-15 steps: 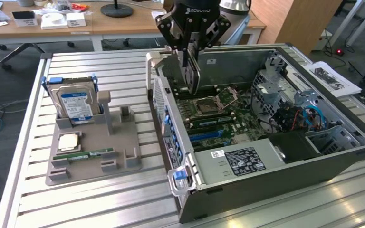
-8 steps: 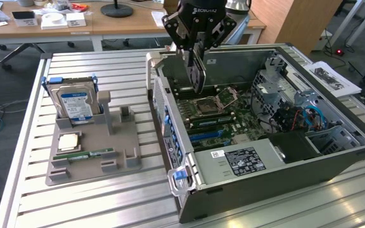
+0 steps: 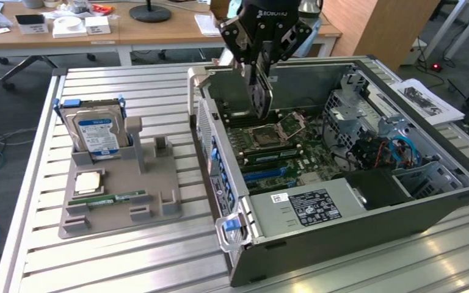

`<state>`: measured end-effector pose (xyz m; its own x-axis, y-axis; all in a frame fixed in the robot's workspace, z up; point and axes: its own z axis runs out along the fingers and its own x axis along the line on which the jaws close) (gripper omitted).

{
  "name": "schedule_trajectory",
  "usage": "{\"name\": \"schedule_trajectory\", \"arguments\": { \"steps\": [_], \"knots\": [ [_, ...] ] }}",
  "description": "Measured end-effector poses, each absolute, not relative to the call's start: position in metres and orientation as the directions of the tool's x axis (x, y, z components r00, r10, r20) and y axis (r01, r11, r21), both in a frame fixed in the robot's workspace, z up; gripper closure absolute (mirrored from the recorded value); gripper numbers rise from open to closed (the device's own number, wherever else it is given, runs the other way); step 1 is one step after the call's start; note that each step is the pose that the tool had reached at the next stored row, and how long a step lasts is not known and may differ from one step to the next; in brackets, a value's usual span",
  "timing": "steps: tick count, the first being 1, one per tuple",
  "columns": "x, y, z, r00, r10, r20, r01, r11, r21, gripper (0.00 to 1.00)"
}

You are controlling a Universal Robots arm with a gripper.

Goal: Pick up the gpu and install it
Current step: 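Pick up the gpu and move the gpu toward the slot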

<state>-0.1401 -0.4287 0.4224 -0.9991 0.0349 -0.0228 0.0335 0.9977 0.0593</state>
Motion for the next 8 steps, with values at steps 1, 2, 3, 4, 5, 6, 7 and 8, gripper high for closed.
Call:
{"name": "schedule_trajectory", "arguments": {
  "steps": [1, 2, 3, 4, 5, 6, 7, 8],
  "knots": [
    [-0.1388, -0.4287, 0.4224, -0.999, 0.035, -0.023, 0.033, 0.998, 0.059, 0.73],
    [-0.1375, -0.4287, 0.4224, -0.999, 0.035, -0.023, 0.034, 0.998, 0.059, 0.73],
    [-0.1363, -0.4286, 0.4224, -0.999, 0.035, -0.023, 0.034, 0.998, 0.059, 0.73],
    [-0.135, -0.4286, 0.4224, -0.999, 0.035, -0.023, 0.034, 0.998, 0.059, 0.73],
    [-0.1336, -0.4286, 0.4224, -0.999, 0.035, -0.023, 0.034, 0.998, 0.059, 0.73],
    [-0.1322, -0.4286, 0.4224, -0.999, 0.035, -0.023, 0.034, 0.998, 0.059, 0.73],
    [-0.1308, -0.4286, 0.4224, -0.999, 0.035, -0.023, 0.034, 0.998, 0.059, 0.73],
    [-0.1293, -0.4286, 0.4224, -0.999, 0.035, -0.023, 0.034, 0.998, 0.059, 0.73]
  ]
}}
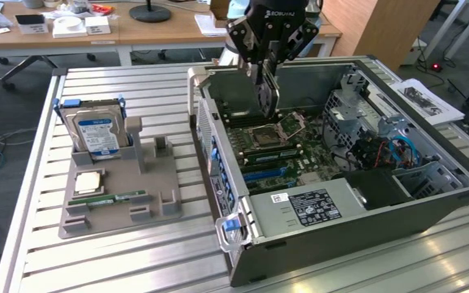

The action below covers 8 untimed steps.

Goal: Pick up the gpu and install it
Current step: 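Pick up the gpu and move the gpu toward the slot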

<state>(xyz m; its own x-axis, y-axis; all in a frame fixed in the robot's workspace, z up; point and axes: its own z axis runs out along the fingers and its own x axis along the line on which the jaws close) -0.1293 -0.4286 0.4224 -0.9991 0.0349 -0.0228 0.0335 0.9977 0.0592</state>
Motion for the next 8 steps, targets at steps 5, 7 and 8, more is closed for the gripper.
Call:
{"name": "schedule_trajectory", "arguments": {
  "steps": [5, 7, 8],
  "knots": [
    [-0.1222, -0.4286, 0.4224, -0.999, 0.035, -0.023, 0.033, 0.998, 0.059, 0.73],
    [-0.1193, -0.4286, 0.4224, -0.999, 0.035, -0.023, 0.034, 0.998, 0.059, 0.73],
    [-0.1179, -0.4286, 0.4224, -0.999, 0.035, -0.023, 0.034, 0.998, 0.059, 0.73]
  ]
}}
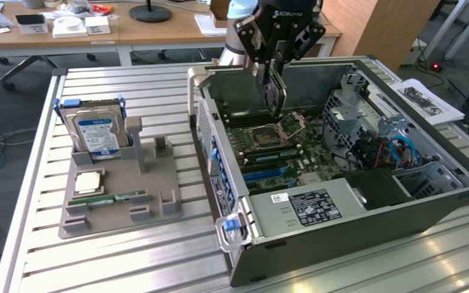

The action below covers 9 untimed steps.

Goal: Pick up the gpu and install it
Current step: 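Pick up the gpu and move the gpu toward the slot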

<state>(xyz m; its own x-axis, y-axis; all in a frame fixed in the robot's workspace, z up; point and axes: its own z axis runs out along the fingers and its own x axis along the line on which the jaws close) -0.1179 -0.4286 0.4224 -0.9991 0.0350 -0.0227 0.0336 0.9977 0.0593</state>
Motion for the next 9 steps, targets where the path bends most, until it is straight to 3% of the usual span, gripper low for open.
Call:
{"name": "schedule_trajectory", "arguments": {
  "steps": [9],
  "knots": [
    [-0.103, -0.429, 0.422, -0.999, 0.035, -0.023, 0.034, 0.998, 0.059, 0.73]
  ]
}}
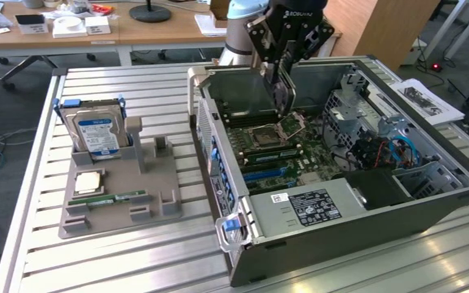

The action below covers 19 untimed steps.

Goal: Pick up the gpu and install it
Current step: 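Pick up the gpu and move the gpu toward the slot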

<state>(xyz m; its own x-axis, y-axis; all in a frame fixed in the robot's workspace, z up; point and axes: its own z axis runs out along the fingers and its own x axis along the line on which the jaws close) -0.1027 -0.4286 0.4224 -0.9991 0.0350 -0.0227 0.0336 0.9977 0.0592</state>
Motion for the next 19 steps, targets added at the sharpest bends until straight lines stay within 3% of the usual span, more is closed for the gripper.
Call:
{"name": "schedule_trajectory", "arguments": {
  "steps": [19],
  "knots": [
    [-0.071, -0.429, 0.422, -0.999, 0.035, -0.023, 0.034, 0.998, 0.059, 0.73]
  ]
}}
